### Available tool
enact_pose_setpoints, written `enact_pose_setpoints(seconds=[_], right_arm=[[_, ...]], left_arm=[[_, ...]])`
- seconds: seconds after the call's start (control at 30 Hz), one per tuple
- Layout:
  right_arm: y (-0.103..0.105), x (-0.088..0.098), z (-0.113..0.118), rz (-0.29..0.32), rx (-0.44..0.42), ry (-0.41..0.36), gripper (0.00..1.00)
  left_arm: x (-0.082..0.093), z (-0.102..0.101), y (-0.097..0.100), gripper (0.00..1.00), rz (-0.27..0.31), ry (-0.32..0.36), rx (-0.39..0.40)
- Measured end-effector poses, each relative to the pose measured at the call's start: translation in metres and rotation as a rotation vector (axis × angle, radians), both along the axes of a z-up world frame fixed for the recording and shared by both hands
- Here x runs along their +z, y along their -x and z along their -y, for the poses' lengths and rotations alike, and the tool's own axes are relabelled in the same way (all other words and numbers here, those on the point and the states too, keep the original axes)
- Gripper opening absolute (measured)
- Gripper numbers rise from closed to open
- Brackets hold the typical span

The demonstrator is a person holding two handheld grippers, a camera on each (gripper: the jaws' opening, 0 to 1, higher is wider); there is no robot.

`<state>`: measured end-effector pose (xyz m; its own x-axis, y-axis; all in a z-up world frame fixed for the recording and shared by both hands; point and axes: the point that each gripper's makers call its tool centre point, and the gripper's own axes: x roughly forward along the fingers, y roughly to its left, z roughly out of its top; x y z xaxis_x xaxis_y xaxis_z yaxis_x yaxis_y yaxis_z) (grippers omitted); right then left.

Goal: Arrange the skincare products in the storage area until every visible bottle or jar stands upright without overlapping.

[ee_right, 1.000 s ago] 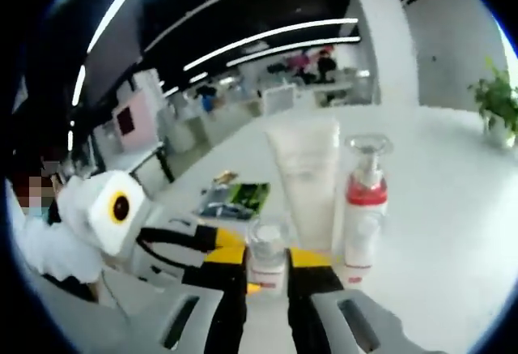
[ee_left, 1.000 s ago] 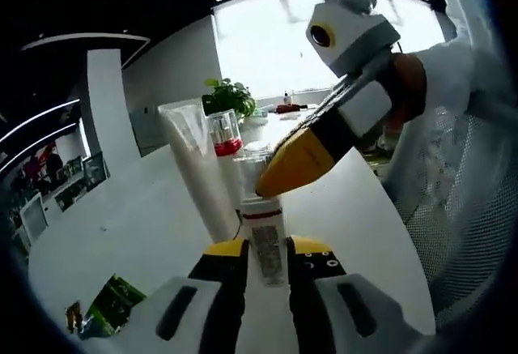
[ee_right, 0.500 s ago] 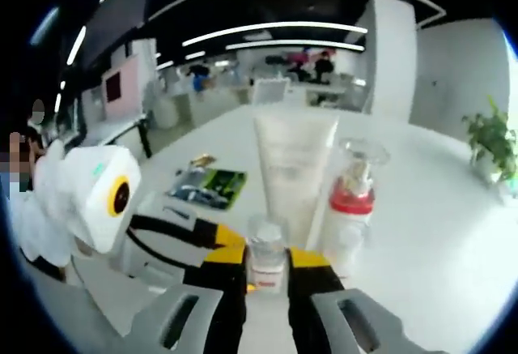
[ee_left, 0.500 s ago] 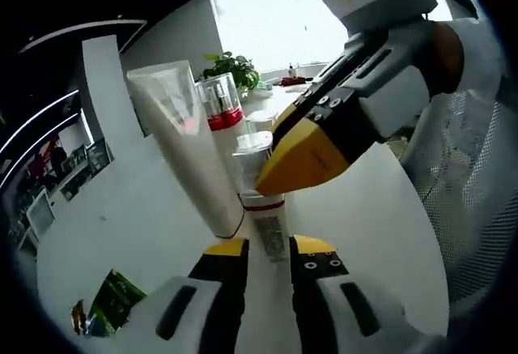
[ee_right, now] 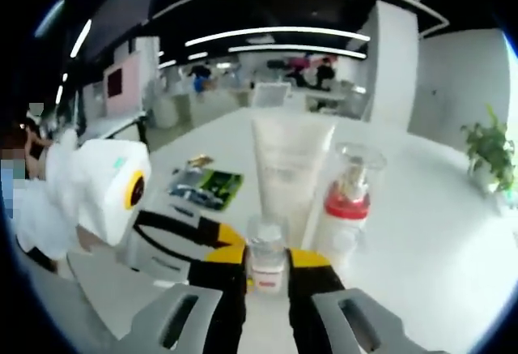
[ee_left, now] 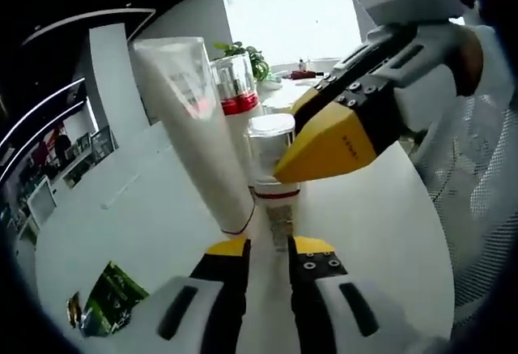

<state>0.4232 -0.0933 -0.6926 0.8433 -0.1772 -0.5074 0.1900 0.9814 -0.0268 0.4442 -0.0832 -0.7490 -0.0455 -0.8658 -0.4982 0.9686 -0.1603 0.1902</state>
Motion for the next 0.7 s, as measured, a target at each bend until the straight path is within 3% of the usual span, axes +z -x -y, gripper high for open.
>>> enact_pose_setpoints(seconds=[0.3,0.4,0.7], right_arm=[[0.002,-0.001,-0.003,0.000,0.014,0.006,0.13],[0.003,-0.002,0.005,-0.017,-0.026,0.006,0.11],[0.006,-0.002,0.001,-0.030,0.001,0.040,0.11]], left_arm=[[0.006,0.000,-0.010,0.24,-0.003,0.010,0.047],[0.006,0.001,-0.012,0.24,-0.007,0.013,0.051],[0.007,-0.001,-0.004,0.24,-0.008,0.011,0.040]])
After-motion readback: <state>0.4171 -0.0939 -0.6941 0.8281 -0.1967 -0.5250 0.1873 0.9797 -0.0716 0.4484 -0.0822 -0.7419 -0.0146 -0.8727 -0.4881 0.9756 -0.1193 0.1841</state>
